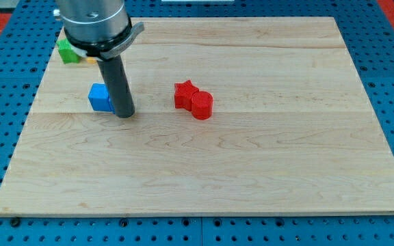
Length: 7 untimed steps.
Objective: Group the green blocks and yellow blocks diagonally opposite to each other
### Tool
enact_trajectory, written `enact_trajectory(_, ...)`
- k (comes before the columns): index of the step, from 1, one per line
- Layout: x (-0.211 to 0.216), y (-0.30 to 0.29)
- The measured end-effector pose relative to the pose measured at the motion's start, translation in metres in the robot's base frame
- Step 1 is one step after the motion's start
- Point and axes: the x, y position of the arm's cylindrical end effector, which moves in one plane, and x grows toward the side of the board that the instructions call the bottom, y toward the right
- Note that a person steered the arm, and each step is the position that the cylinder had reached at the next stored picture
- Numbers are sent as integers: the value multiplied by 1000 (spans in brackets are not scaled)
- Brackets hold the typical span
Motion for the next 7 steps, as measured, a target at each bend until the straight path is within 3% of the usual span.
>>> enact_trajectory(2, -61, 18)
enact_trajectory(3, -106, -44)
enact_trajectory(4, -71, -135)
enact_trajectory(5, -103, -186)
enact_trajectory(7, -197, -129)
